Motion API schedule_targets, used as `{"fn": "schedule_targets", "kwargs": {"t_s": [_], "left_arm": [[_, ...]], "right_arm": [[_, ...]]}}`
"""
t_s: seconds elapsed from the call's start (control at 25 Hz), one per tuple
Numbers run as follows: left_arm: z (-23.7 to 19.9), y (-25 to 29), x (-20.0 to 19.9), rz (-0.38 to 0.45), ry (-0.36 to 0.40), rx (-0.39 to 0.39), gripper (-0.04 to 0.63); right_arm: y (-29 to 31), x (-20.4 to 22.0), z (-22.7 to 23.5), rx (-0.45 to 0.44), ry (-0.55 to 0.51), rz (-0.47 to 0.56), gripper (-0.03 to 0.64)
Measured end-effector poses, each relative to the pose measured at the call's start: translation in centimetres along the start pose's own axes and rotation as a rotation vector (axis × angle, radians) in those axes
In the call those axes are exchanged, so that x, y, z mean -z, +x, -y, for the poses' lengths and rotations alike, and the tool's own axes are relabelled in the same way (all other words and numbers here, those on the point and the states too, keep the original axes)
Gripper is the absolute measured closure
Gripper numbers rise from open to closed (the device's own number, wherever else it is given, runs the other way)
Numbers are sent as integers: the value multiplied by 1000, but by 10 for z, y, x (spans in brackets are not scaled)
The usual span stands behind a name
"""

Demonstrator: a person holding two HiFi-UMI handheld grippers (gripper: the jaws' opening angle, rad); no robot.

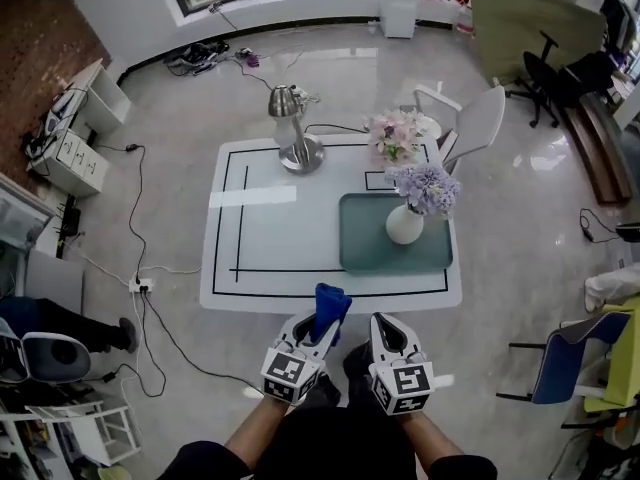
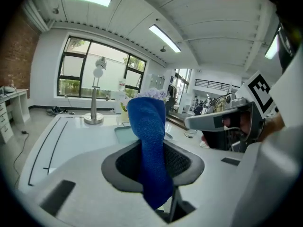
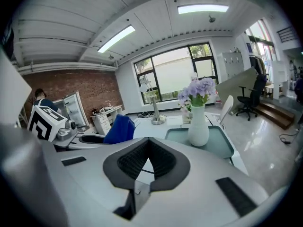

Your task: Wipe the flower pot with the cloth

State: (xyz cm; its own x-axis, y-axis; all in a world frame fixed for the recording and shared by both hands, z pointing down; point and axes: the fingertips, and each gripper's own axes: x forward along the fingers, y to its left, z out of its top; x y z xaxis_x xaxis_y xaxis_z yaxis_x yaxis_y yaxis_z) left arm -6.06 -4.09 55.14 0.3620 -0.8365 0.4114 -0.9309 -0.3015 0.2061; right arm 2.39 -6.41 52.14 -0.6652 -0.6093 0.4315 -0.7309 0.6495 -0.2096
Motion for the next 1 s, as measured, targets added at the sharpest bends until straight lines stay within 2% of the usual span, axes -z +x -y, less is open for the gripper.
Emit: {"fn": "schedule_targets", "kwargs": {"t_s": [0.16,0.4,0.68,1.0], "left_arm": [[-10,-59,3,36,-12,-69,475],[-3,-116,16,107,-32,-63,474],[4,-154,25,128,6,-69,474],[5,-179,34,151,0,-73,474]], "right_arm": [[-16,1,-47,-25,-49,20,609],[-38,13,-97,-41,-95,35,609],[-56,21,-137,-53,-119,57,609],[-63,27,-164,-65,-148,69,609]]}}
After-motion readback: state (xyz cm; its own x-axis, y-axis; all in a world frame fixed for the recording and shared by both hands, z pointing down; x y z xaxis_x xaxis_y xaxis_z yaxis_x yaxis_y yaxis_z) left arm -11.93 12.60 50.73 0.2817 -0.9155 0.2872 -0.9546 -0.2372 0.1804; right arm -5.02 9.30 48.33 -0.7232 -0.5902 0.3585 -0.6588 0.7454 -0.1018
